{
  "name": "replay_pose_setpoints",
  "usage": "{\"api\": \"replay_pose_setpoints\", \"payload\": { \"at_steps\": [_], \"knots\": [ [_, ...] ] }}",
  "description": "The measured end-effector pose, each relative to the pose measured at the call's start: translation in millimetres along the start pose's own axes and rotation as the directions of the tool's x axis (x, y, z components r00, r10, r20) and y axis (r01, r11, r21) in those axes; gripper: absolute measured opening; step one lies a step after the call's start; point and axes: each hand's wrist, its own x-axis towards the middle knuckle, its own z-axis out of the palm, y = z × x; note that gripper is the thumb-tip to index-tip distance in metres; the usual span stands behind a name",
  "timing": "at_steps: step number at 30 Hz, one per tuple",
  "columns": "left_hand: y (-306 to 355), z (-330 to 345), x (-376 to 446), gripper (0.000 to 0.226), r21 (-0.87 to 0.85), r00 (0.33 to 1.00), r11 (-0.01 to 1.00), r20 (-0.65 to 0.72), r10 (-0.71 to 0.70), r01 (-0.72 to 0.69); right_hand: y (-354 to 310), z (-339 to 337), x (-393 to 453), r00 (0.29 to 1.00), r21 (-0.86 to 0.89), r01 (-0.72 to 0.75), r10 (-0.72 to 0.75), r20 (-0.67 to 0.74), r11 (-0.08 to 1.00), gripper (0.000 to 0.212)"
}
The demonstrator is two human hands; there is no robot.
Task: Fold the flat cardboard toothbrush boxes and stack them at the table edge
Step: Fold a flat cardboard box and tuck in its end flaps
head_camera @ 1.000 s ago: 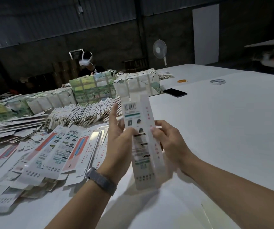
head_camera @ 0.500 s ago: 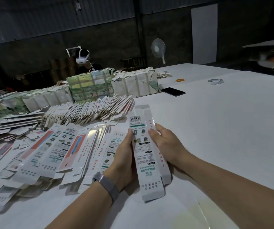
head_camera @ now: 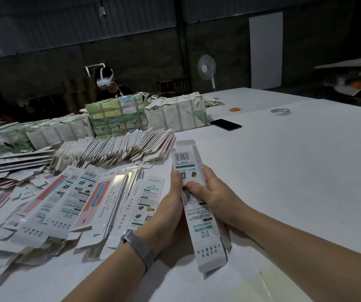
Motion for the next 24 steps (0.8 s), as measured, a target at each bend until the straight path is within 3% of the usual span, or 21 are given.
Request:
{"api": "replay_pose_setpoints", "payload": {
  "at_steps": [4,8,11,15,24],
  "knots": [
    [0.1,-3.5,1.4,0.076,0.05,0.999,0.998,0.017,0.033,-0.034,-2.3,2.2,-1.2,1.0,0.03,-0.007,0.007,0.016,1.0,0.051],
    [-1.5,-2.6,3.5,0.068,0.062,0.995,0.993,0.017,0.097,-0.098,-3.5,3.4,-1.5,0.999,0.128,-0.019,0.014,0.041,0.992,0.047],
    [-1.5,-1.4,6.7,0.069,-0.014,0.998,0.999,0.038,0.052,-0.052,-5.0,1.1,-1.7,0.998,0.158,-0.018,0.008,0.062,0.987,0.034],
    [-0.5,-2.8,7.1,0.041,-0.131,0.999,0.991,0.027,0.031,-0.027,-8.0,0.7,-2.4,0.999,0.177,-0.038,0.032,0.04,0.983,0.03],
    [-4.2,-11.8,11.1,0.038,-0.008,0.984,0.985,-0.052,0.171,-0.172,-10.7,-0.3,-2.1,0.996,0.134,-0.071,0.063,0.062,0.988,0.03]
  ]
}}
